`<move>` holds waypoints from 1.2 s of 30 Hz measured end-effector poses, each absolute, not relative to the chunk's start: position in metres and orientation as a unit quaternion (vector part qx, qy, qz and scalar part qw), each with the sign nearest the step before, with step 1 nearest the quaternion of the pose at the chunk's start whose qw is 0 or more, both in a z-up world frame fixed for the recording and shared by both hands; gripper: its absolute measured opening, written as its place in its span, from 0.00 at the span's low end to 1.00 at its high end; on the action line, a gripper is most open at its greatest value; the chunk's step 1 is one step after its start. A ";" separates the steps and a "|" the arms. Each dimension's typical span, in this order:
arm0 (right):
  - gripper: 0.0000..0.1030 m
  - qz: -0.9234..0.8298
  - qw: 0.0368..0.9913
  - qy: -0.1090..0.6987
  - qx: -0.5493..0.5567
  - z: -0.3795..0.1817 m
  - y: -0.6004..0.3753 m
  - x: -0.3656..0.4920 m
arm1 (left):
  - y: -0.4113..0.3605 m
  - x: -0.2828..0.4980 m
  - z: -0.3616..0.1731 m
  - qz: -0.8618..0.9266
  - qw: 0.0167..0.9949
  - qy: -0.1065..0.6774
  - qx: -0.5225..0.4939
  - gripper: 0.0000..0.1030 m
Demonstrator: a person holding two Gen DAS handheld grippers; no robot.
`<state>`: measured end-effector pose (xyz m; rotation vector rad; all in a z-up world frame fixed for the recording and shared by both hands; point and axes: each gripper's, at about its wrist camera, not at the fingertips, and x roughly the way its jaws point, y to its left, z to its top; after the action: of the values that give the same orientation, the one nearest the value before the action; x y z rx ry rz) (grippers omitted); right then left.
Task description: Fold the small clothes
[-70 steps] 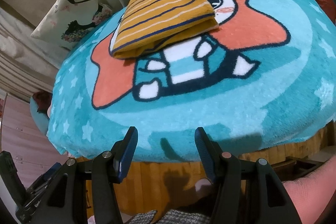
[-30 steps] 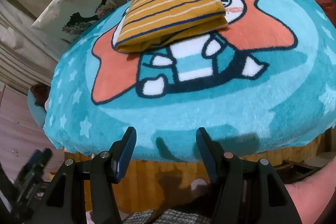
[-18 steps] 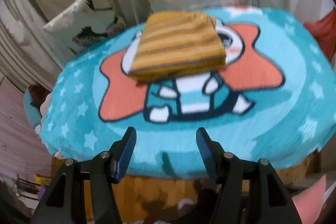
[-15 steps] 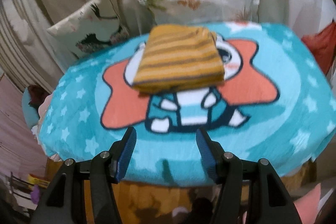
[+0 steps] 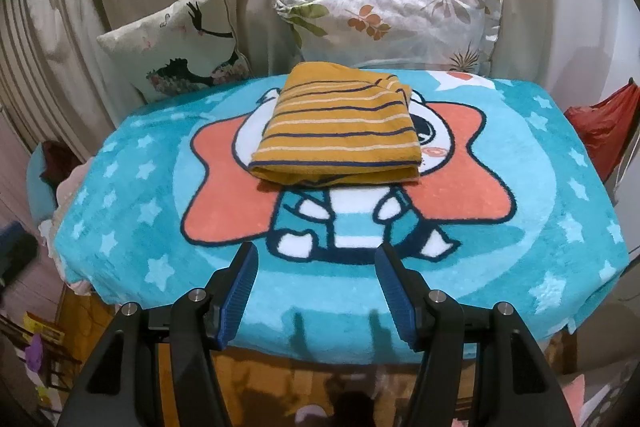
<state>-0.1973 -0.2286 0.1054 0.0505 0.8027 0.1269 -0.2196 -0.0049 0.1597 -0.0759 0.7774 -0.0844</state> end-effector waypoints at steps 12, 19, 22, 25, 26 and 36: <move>0.65 0.053 0.907 0.418 0.011 0.087 -0.220 -0.186 | -0.005 -0.212 0.114 0.004 0.891 0.454 -0.018 1.00; 0.65 0.046 0.897 0.440 -0.019 0.074 -0.213 -0.181 | -0.002 -0.208 0.105 0.005 0.880 0.474 -0.030 1.00; 0.65 0.045 0.896 0.441 -0.026 0.073 -0.213 -0.182 | -0.004 -0.208 0.104 0.003 0.879 0.476 -0.030 1.00; 0.66 0.044 0.897 0.439 -0.029 0.072 -0.214 -0.183 | -0.007 -0.208 0.104 0.001 0.879 0.477 -0.026 1.00; 0.66 0.043 0.897 0.439 -0.028 0.072 -0.215 -0.183 | -0.008 -0.208 0.103 0.000 0.878 0.477 -0.025 1.00; 0.67 0.039 0.900 0.432 -0.029 0.075 -0.218 -0.185 | -0.015 -0.204 0.099 -0.014 0.873 0.488 -0.027 1.00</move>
<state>-0.1849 -0.2181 0.0751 -0.0592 0.8945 0.0805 -0.2035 -0.0148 0.0992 -0.0564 1.0190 -0.0295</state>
